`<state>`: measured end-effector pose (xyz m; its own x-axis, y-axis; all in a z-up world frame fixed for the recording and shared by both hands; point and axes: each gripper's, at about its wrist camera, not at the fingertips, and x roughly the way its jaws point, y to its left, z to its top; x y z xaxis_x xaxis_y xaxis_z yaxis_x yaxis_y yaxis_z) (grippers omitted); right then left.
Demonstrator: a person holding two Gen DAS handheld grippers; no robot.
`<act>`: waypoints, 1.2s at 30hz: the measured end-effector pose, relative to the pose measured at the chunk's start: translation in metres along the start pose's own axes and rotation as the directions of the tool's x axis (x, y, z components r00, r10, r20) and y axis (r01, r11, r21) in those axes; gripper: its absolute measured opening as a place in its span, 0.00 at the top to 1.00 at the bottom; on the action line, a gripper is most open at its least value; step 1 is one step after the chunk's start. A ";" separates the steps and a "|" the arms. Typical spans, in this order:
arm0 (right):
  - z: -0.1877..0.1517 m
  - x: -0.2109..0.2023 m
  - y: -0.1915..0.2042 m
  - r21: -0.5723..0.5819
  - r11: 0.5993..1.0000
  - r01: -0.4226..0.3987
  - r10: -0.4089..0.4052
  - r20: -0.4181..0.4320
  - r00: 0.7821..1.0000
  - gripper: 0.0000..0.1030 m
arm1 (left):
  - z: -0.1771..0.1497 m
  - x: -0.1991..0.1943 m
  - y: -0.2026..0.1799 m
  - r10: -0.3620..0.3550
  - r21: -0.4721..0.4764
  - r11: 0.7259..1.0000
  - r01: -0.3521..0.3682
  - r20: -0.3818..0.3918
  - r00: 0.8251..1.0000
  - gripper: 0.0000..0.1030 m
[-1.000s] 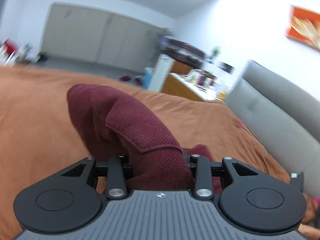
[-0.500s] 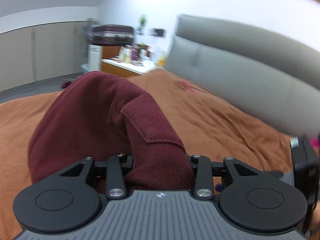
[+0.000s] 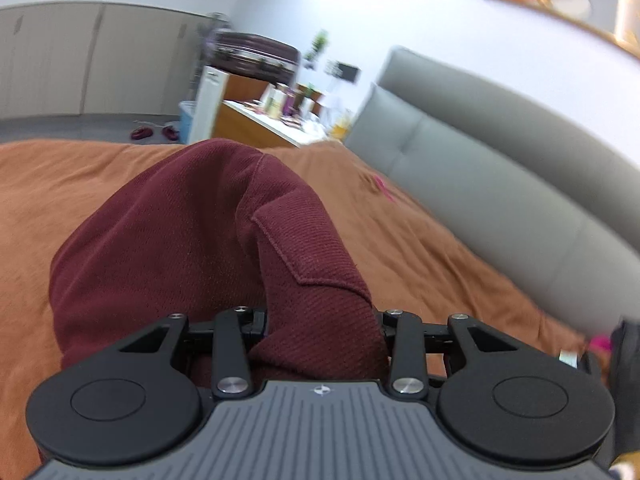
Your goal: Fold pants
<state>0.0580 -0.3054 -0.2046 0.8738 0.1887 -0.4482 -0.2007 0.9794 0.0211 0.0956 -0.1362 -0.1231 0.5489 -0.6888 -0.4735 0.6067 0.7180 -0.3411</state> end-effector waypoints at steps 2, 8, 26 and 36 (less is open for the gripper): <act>0.002 0.009 0.017 -0.073 0.997 -0.034 0.033 -0.020 0.999 0.72 | 0.000 -0.013 0.013 -0.003 -0.035 0.999 0.003 0.009 1.000 0.58; 0.017 0.032 0.065 -0.156 0.973 -0.172 0.167 -0.041 0.985 1.00 | 0.002 -0.049 0.030 0.027 -0.031 0.999 -0.026 0.024 0.999 0.58; -0.009 -0.007 -0.005 0.165 0.982 -0.092 0.106 -0.074 0.992 0.76 | -0.013 0.036 -0.004 -0.163 -0.020 0.987 0.161 -0.114 0.980 0.54; 0.003 -0.026 -0.093 0.372 0.926 0.068 -0.034 -0.096 0.995 0.69 | -0.052 0.044 -0.034 -0.092 0.174 0.977 0.122 -0.170 0.981 0.28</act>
<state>0.0553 -0.4010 -0.1928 0.8333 0.1476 -0.5328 0.0383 0.9460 0.3220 0.0687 -0.1857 -0.1742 0.3849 -0.7251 -0.5710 0.7597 0.6002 -0.2501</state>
